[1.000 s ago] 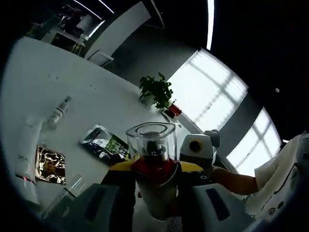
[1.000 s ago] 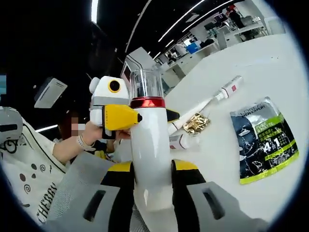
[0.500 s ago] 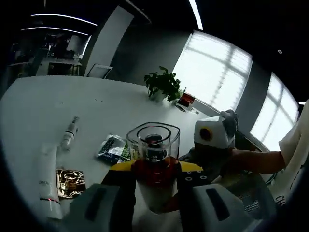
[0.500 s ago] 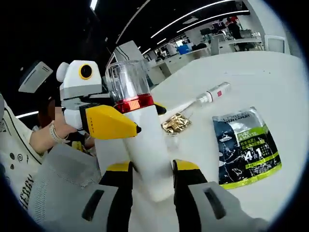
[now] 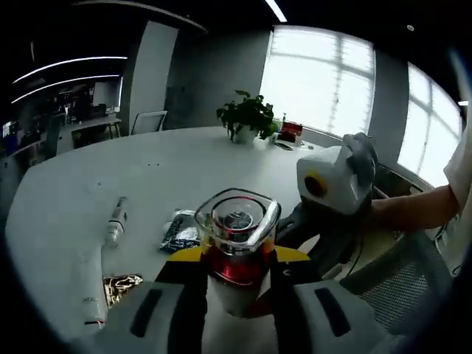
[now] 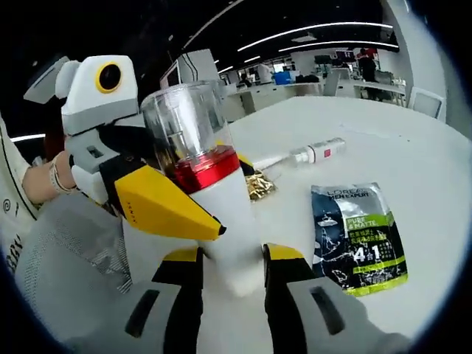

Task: Arrange the skincare products in the storage area until every visible bottle or jar stands upright without overlapping.

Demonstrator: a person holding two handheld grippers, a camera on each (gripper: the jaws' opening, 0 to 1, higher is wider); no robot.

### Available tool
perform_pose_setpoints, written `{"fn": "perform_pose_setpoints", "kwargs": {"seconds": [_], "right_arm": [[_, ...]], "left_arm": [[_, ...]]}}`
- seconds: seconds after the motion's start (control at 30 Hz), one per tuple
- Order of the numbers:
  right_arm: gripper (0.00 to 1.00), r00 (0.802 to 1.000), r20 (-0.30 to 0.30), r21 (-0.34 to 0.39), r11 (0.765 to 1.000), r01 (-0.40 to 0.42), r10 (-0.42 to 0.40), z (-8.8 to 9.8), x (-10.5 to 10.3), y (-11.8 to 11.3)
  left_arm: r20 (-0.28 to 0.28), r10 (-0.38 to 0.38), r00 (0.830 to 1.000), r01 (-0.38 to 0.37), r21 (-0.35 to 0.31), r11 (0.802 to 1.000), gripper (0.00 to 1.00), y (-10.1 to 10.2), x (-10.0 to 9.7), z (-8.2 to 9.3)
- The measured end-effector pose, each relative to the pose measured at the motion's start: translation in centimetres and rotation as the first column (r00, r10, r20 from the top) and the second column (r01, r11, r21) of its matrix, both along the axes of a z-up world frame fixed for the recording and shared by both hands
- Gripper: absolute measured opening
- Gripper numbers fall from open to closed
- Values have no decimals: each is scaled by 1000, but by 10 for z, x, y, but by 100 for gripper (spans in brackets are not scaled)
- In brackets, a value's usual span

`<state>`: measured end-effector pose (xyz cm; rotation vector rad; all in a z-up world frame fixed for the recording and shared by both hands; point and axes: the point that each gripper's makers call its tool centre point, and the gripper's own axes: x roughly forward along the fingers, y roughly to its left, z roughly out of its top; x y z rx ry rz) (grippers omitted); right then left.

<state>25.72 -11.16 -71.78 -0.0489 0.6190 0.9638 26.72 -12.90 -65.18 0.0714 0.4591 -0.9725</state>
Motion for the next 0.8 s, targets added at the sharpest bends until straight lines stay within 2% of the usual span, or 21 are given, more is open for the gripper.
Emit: {"fn": "perform_pose_setpoints", "kwargs": {"seconds": [0.2,0.37,0.6,0.8], "right_arm": [[31,1000,17,6,1000,-9,9,0,4,2],[31,999,38,15,1000,-13,13,0,4,2],[31,995,86,-3,999,-50,50,-1,6,1],[31,994,96,-4,999,-52,52,-1,5,1]], "left_arm": [[30,0,1000,-2,40,999,26,-1,3,-2],[43,4,999,-6,36,999,27,-1,5,-2],[112,2,994,-11,84,996,27,-5,0,-2],[130,3,992,-13,75,997,27,-4,0,-2]]}}
